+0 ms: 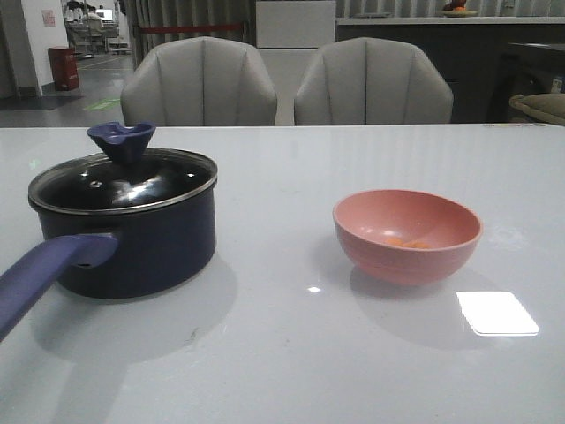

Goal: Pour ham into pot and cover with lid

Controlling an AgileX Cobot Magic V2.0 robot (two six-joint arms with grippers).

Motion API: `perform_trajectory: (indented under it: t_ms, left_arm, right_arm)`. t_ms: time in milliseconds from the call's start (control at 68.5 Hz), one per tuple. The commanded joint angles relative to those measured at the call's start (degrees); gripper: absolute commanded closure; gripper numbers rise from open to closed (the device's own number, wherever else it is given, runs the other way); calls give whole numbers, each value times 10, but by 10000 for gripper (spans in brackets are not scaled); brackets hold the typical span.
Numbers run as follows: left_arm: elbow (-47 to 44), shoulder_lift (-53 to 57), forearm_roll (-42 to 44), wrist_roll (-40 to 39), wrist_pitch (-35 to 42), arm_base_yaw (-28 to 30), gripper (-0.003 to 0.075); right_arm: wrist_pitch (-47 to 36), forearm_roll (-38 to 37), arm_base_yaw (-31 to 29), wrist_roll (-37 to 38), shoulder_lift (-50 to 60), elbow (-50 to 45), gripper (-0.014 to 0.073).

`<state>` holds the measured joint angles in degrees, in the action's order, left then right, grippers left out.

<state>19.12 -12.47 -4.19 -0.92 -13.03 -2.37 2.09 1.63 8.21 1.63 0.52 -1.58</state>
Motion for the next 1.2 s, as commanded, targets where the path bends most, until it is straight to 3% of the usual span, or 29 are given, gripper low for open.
perform_trajectory:
  t_ms: [0, 234, 336, 438, 570, 657, 949, 1183]
  left_arm:
    - [28, -36, -7, 1, 10, -5, 607]
    - [23, -65, -3, 1, 29, -5, 605]
    - [23, -70, 0, 1, 31, -5, 561]
    - [23, -71, 0, 1, 29, -5, 424]
    - [27, -71, 0, 1, 18, -5, 160]
    - [43, -83, 0, 1, -1, -5, 73]
    - [208, -255, -4, 1, -159, -5, 67]
    - [336, -408, -48, 1, -216, -5, 67]
  right_arm:
    - [-51, -7, -3, 0, 12, 4, 428]
    - [-51, -7, -3, 0, 12, 4, 428]
    - [-51, -7, -3, 0, 12, 4, 428]
    - [-51, -7, -3, 0, 12, 4, 428]
    - [-51, -7, -3, 0, 12, 4, 428]
    - [-51, -7, -3, 0, 12, 4, 428]
    - [-51, -7, -3, 0, 12, 4, 428]
    - [-51, -7, -3, 0, 12, 4, 428]
